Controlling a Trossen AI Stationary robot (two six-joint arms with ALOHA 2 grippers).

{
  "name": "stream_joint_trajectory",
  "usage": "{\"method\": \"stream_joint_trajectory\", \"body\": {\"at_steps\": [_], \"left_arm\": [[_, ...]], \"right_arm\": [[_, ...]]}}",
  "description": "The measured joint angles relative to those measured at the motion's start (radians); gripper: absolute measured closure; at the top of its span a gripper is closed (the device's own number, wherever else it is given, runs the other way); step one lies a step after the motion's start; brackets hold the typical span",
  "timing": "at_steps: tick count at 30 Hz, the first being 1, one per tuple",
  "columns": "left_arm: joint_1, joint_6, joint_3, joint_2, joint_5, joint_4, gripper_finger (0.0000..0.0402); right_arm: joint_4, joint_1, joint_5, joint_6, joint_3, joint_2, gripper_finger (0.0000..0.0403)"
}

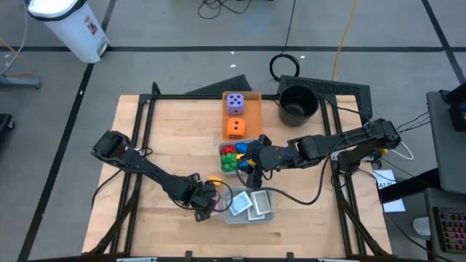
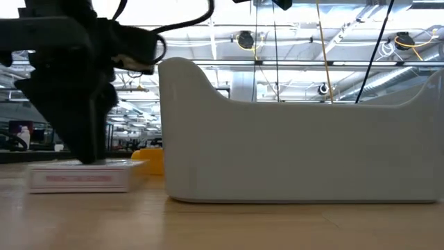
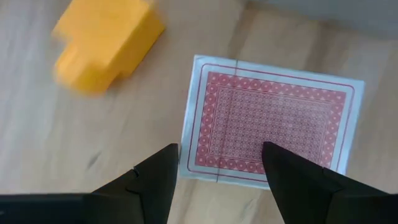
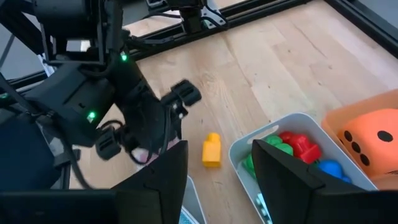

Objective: Pick & Place Toys
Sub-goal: Put the red card pack into the bottom gray bin

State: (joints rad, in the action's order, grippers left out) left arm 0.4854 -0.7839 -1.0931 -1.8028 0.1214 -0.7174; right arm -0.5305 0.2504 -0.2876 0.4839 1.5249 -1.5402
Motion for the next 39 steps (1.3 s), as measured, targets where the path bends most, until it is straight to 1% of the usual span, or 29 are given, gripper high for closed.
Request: {"method": "stream_joint_trajectory", "body": {"at_steps": [4, 8, 12, 15, 19, 22, 26, 29, 34, 39], "left_arm": [[0.0, -0.028, 0.003, 0.023, -0.003, -0.111, 0.0165], [-0.006, -0.068, 0.01, 0.061, 0.019, -0.252, 0.0165], [-0.015, -0.118, 0.009, 0.126, 0.048, -0.37, 0.0165], [-0.016, -0.15, 0.009, 0.181, 0.065, -0.406, 0.0165], [-0.02, -0.225, 0.008, 0.27, 0.068, -0.401, 0.0165], [-0.022, -0.332, 0.008, 0.33, 0.068, -0.397, 0.0165], [-0.02, -0.529, 0.007, 0.38, 0.062, -0.392, 0.0165], [-0.018, -0.699, 0.007, 0.384, 0.04, -0.391, 0.0165], [-0.009, -0.914, 0.006, 0.376, -0.018, -0.366, 0.0165], [0.008, -1.108, 0.006, 0.376, -0.007, -0.319, 0.0165]], "right_arm": [[-0.006, 0.0, 0.0, -0.001, 0.0, 0.0, 0.0232], [-0.014, 0.0, 0.0, -0.001, 0.0, 0.0, 0.0232], [-0.021, 0.0, 0.0, -0.001, 0.0, 0.0, 0.0232], [-0.021, 0.0, 0.0, -0.002, 0.0, 0.0, 0.0232], [-0.023, 0.0, 0.001, -0.002, 0.0, 0.0, 0.0232], [-0.032, 0.0, 0.001, -0.007, 0.0, 0.0, 0.0232], [-0.059, 0.0, 0.001, -0.015, 0.0, 0.009, 0.0232], [-0.086, 0.0, 0.001, -0.023, 0.002, 0.016, 0.0232], [-0.136, 0.0, 0.0, -0.074, 0.002, 0.046, 0.0232], [-0.191, 0.0, 0.001, -0.137, 0.001, 0.076, 0.0232]]}}
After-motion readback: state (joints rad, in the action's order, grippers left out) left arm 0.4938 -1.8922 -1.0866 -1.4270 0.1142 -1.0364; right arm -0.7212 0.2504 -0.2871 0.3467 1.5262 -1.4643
